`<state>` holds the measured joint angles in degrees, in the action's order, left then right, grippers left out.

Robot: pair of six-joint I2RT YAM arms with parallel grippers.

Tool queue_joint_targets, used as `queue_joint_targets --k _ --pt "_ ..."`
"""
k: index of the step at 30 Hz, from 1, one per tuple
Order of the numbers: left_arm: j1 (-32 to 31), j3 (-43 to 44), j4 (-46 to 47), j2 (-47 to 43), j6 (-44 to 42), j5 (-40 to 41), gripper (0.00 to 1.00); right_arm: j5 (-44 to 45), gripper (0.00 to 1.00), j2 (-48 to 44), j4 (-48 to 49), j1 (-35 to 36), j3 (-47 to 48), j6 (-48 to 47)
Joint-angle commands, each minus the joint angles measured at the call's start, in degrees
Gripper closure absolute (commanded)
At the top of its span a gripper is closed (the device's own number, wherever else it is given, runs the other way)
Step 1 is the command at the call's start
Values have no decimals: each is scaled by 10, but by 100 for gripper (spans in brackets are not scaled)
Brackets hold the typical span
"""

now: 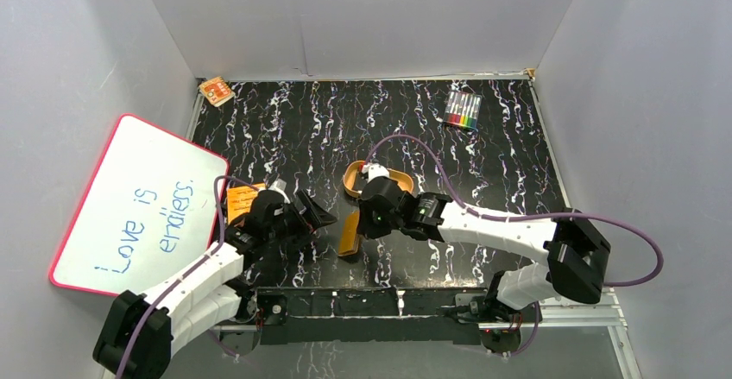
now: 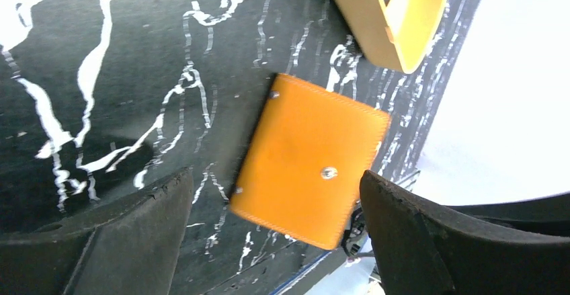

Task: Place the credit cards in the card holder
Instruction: Open the card holder at the center of the board.

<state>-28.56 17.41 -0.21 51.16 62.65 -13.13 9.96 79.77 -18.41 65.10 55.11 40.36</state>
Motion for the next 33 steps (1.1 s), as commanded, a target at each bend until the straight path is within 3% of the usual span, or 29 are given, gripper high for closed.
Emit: queue_joint_targets --k 1,14,24,33 --pt "3 27 31 -6 -8 -44 9 -36 100 -17 68 -1 -13 -1" --pt "0 57 53 41 -43 -83 9 -42 100 -23 78 -3 -7 -8" --pt "-13 52 73 92 -53 -93 18 -44 100 -29 87 -6 -8 -8" --pt "-17 41 77 111 -62 -86 44 -41 100 -32 83 -9 -17 -6"
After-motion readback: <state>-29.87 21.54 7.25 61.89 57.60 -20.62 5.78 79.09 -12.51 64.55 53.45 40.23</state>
